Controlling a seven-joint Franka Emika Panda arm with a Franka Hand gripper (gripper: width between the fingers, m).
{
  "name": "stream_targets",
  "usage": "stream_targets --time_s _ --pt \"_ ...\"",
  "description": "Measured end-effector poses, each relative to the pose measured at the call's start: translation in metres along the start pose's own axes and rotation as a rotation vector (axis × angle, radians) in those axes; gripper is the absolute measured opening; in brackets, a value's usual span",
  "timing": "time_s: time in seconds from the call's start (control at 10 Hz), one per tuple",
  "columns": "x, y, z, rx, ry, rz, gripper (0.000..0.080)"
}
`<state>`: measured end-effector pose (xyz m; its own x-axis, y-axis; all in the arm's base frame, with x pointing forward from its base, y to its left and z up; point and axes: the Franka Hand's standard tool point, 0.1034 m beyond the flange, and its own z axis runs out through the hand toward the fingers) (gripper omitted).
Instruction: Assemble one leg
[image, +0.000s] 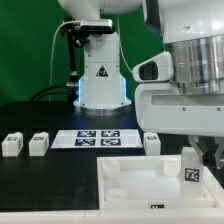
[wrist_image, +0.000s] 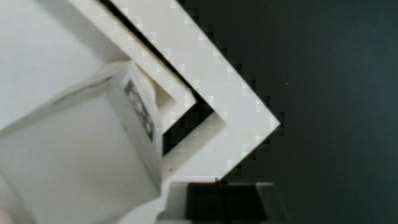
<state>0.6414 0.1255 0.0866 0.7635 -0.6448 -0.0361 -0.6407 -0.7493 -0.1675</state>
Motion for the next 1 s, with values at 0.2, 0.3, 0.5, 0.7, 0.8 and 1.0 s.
stream_targets --time_s 0.2,0.3,0.5,0.7,0.8,1.0 --pt "-0.001 -0.002 -0.005 -0.041 -0.007 -0.162 0.0005" --pt "0.003 -0.005 -0.009 -0.053 0.004 -0.345 0.0160" --pt "0.008 -0.002 -0.009 -0.070 0.007 -0.641 0.0295" --pt "0.014 0.004 -0.010 -0.075 0.004 -0.780 0.0594" --pt "0.013 0.003 -0.009 -0.074 0.004 -0.765 0.0638" --pt "0.013 0.004 -0.009 -0.075 0.004 -0.764 0.0646"
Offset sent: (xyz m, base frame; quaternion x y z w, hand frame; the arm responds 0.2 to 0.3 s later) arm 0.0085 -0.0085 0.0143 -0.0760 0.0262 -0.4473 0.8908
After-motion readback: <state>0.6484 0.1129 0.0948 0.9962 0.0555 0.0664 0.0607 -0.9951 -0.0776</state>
